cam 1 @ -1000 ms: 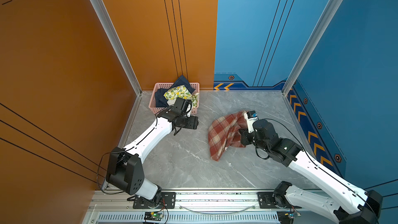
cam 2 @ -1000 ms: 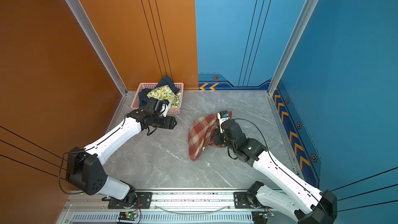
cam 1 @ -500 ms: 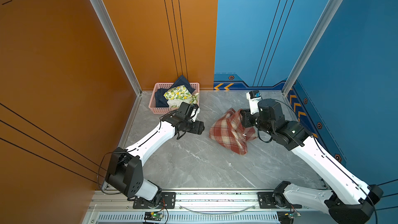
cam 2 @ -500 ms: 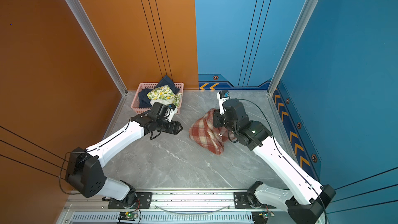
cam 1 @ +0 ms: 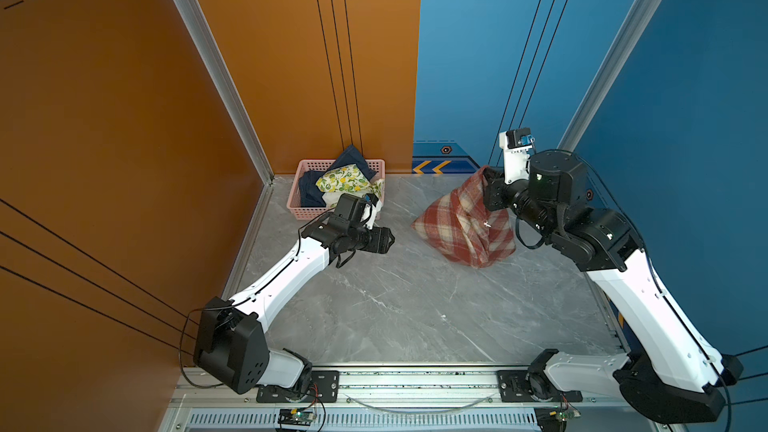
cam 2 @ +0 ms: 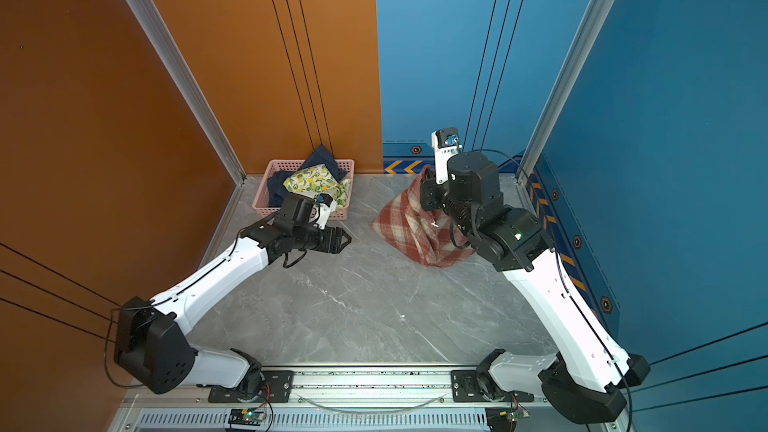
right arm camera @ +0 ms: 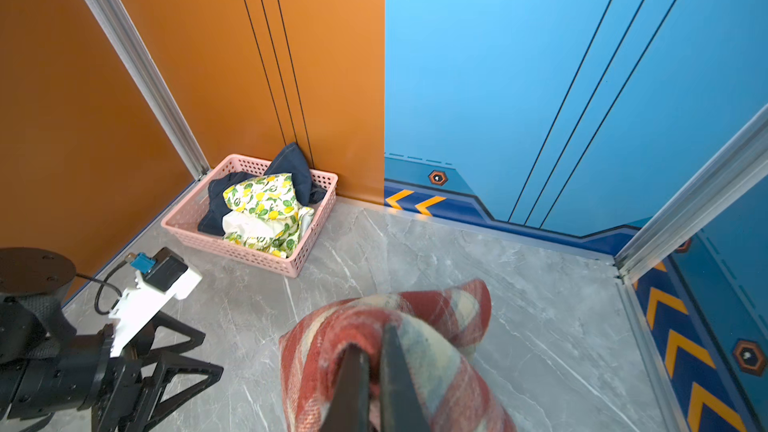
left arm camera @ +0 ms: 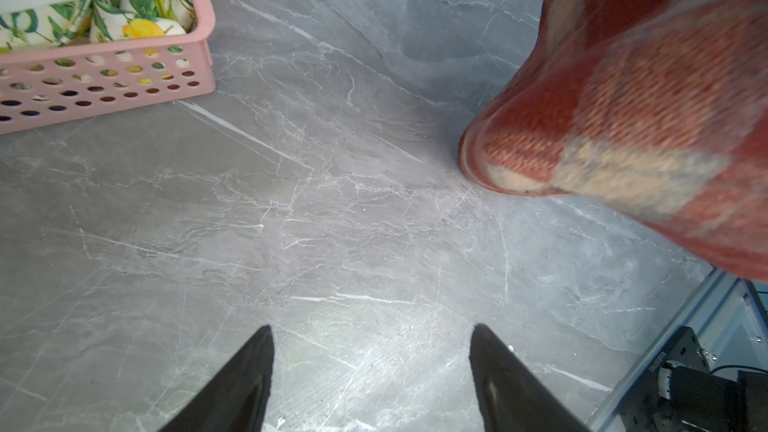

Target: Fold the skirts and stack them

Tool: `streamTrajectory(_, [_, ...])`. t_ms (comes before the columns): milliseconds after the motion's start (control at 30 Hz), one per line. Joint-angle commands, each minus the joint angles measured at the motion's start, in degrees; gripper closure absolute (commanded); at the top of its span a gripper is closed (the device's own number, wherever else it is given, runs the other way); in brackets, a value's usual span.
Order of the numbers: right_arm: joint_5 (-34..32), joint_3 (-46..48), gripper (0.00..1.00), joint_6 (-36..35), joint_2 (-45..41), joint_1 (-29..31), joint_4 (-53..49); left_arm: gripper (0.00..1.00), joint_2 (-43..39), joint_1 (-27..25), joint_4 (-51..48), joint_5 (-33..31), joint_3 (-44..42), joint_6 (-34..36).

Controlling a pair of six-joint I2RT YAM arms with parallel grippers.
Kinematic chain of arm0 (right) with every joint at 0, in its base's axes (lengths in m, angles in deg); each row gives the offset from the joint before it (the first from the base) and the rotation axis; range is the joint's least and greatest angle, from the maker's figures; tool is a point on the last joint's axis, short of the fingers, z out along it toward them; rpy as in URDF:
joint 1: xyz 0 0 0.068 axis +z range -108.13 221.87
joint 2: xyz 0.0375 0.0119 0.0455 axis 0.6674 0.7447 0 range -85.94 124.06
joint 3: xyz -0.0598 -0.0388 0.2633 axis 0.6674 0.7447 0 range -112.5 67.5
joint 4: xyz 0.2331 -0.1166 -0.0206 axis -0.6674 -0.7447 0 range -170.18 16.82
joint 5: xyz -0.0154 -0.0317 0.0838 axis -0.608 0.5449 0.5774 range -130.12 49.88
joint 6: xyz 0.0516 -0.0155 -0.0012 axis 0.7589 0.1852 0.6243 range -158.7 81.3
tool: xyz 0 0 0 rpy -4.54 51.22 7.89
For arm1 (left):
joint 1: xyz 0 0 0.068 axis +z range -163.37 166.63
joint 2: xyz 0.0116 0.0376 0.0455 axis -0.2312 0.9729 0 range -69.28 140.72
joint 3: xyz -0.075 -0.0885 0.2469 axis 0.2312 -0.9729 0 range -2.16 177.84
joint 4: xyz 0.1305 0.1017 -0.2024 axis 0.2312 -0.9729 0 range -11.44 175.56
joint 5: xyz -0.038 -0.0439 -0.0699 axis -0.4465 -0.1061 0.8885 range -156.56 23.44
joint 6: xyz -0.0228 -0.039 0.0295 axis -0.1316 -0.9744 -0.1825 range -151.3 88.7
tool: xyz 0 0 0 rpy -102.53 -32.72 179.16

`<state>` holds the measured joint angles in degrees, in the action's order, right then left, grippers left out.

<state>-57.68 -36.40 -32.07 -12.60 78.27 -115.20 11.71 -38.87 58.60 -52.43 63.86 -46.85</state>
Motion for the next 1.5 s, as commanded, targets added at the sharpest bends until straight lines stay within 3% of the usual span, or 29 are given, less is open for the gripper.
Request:
streamTrajectory(0, [-3.62,-5.64,1.0,-3.6,1.39,-0.35,-0.08,0.25,-1.4,0.53,2.25,3.28,-1.11,-2.55])
streamTrajectory(133, [-3.43,-5.02,1.0,-3.44,3.69,-0.27,-1.73,0.25,-2.88,0.36,6.72,6.18,-3.41,-7.04])
streamTrajectory(400, [-2.01,11.62,1.0,1.53,2.93,-0.52,0.36,0.24,-4.77,-2.13,22.47,11.29,-13.36,-21.63])
streamTrajectory(600, [-1.33,21.85,1.0,4.89,0.7,-1.05,2.51,0.26,-2.61,-4.21,25.56,12.03,-15.15,-25.5])
streamTrajectory(933, [0.67,29.64,1.0,8.85,-2.02,-5.26,5.07,0.26,3.51,-12.81,29.16,11.6,-13.3,-25.29])
streamTrajectory(1200, [2.42,31.55,1.0,10.76,-2.94,-8.01,7.63,0.27,8.93,-20.31,26.49,7.14,-9.09,-22.24])
streamTrajectory(1467, [3.19,31.84,1.0,11.5,-2.83,-9.0,8.71,0.27,14.55,-24.59,26.39,5.31,-4.28,-21.88])
